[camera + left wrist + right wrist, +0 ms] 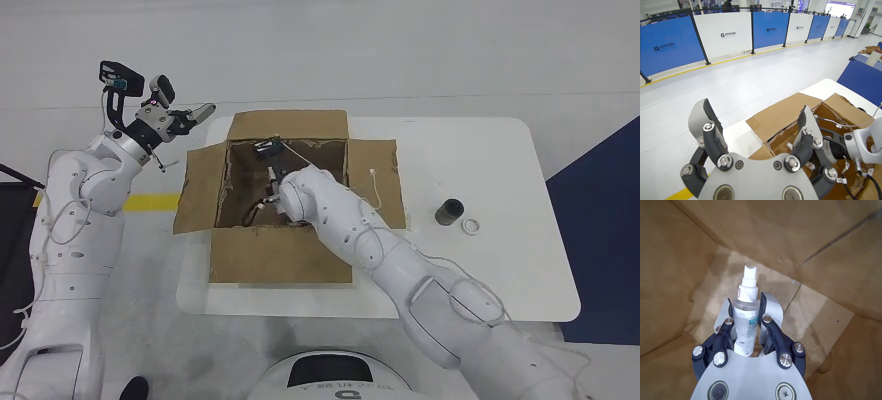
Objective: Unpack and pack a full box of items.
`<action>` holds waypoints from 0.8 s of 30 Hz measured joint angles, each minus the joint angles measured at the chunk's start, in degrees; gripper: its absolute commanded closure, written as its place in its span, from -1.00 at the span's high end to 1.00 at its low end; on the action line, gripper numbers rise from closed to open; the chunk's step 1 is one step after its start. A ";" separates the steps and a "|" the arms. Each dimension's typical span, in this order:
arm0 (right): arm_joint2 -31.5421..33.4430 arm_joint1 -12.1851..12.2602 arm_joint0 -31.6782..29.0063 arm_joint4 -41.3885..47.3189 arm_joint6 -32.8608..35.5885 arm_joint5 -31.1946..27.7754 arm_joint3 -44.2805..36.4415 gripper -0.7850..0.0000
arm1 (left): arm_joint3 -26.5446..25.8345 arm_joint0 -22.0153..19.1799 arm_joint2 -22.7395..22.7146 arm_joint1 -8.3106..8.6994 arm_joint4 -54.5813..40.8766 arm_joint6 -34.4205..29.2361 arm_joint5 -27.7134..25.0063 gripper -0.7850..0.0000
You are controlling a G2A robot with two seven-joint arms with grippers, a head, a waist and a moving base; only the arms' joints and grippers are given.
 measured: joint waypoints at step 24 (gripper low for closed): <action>29.43 12.38 -41.58 -22.02 -31.11 -2.28 -61.55 -1.00 | 0.00 0.00 0.00 0.00 0.00 0.00 0.00 1.00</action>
